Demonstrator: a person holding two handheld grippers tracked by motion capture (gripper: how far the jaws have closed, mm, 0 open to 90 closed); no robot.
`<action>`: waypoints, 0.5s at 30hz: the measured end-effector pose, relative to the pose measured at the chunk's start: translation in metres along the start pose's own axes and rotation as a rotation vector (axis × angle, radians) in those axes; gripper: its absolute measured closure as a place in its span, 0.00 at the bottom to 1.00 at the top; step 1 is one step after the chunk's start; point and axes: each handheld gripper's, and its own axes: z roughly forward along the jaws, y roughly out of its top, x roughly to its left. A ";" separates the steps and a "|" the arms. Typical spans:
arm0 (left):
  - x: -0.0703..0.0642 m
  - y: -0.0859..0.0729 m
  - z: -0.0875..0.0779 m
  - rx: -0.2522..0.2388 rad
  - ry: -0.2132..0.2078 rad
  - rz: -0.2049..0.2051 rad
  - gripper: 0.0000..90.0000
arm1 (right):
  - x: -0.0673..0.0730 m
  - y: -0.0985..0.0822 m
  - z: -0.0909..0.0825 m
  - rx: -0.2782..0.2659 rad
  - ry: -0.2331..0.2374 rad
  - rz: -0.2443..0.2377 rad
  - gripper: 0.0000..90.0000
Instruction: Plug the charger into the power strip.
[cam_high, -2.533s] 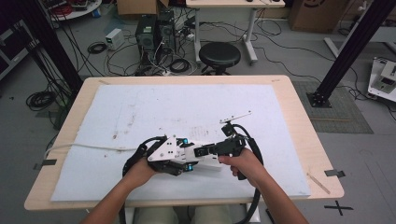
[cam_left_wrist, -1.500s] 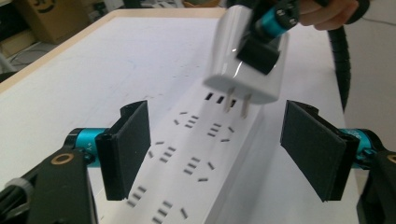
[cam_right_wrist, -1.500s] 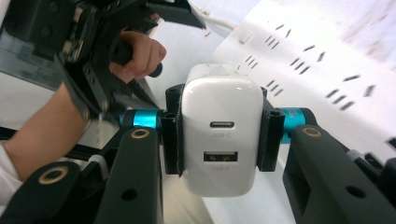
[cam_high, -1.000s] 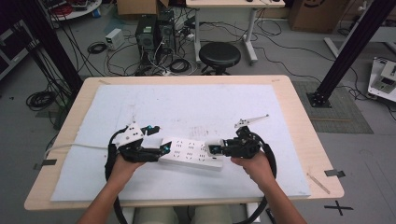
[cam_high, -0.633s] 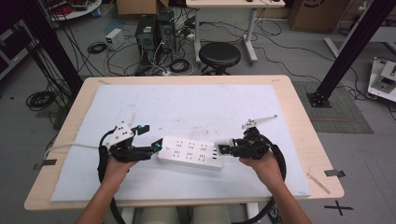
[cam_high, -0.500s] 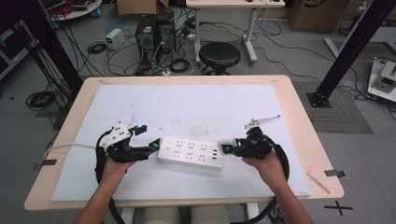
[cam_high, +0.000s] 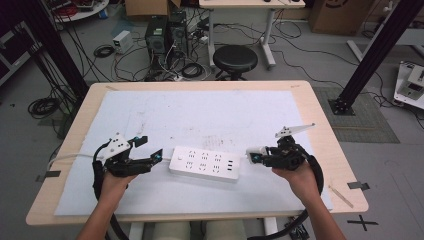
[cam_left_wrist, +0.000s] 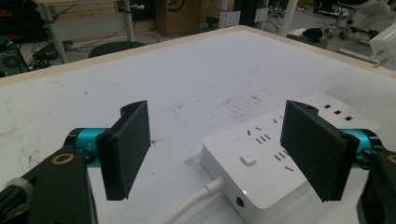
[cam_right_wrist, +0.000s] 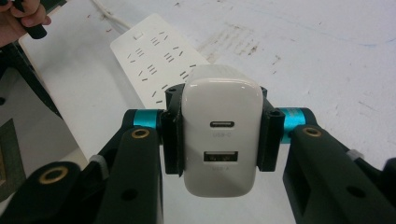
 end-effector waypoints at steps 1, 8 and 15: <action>0.000 0.000 -0.001 -0.001 0.001 0.001 0.27 | 0.000 0.000 0.000 -0.001 -0.001 -0.003 0.70; 0.004 -0.004 -0.005 -0.001 0.011 -0.004 0.27 | -0.002 0.001 -0.003 0.018 -0.003 -0.022 0.70; 0.008 -0.012 -0.009 -0.005 0.024 -0.020 0.27 | -0.001 0.008 -0.002 0.059 -0.034 -0.077 0.70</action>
